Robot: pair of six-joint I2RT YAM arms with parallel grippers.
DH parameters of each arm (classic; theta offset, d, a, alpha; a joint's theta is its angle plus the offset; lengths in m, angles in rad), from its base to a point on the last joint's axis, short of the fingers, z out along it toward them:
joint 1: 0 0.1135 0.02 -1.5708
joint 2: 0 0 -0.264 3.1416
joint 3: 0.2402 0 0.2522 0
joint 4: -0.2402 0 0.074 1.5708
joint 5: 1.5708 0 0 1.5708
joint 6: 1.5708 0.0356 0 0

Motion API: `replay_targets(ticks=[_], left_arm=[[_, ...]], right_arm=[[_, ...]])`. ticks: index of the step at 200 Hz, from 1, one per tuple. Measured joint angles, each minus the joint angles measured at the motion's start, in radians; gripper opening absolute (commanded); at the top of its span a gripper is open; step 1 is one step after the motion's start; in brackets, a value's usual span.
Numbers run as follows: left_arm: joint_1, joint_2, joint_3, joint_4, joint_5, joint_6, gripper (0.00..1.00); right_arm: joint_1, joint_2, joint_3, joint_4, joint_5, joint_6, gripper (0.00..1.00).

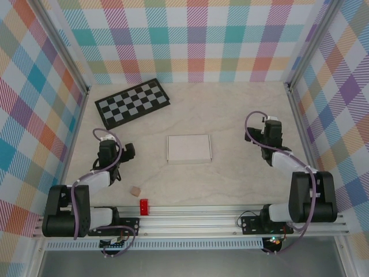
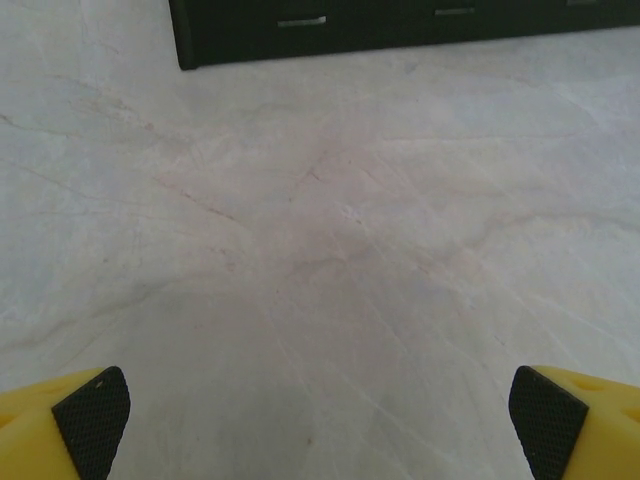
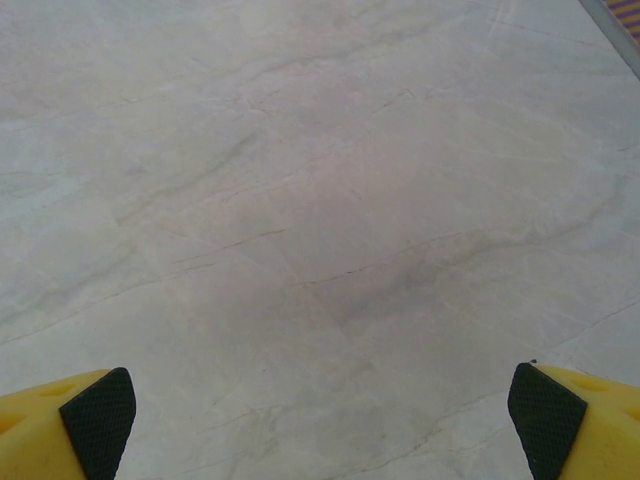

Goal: Fold the paper box

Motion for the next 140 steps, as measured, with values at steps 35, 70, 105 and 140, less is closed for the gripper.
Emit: replay_targets(ticks=[35, 70, 105, 140], left_arm=[[0.004, 0.103, 0.039, 0.154, 0.041, 0.037, 1.0], [0.006, 0.241, 0.01, 0.417, 0.116, 0.061, 1.0], [-0.015, 0.308, 0.026, 0.414, 0.13, 0.088, 1.0], [-0.053, 0.308, 0.064, 0.414, 0.103, 0.117, 1.0]], right_arm=[[-0.04, 0.078, -0.07, 0.187, -0.051, -0.002, 1.0], [-0.041, 0.085, -0.209, 0.418, -0.129, -0.031, 1.0], [-0.04, 0.15, -0.236, 0.52, -0.209, -0.066, 1.0], [-0.04, 0.152, -0.208, 0.541, -0.248, -0.084, 1.0]])
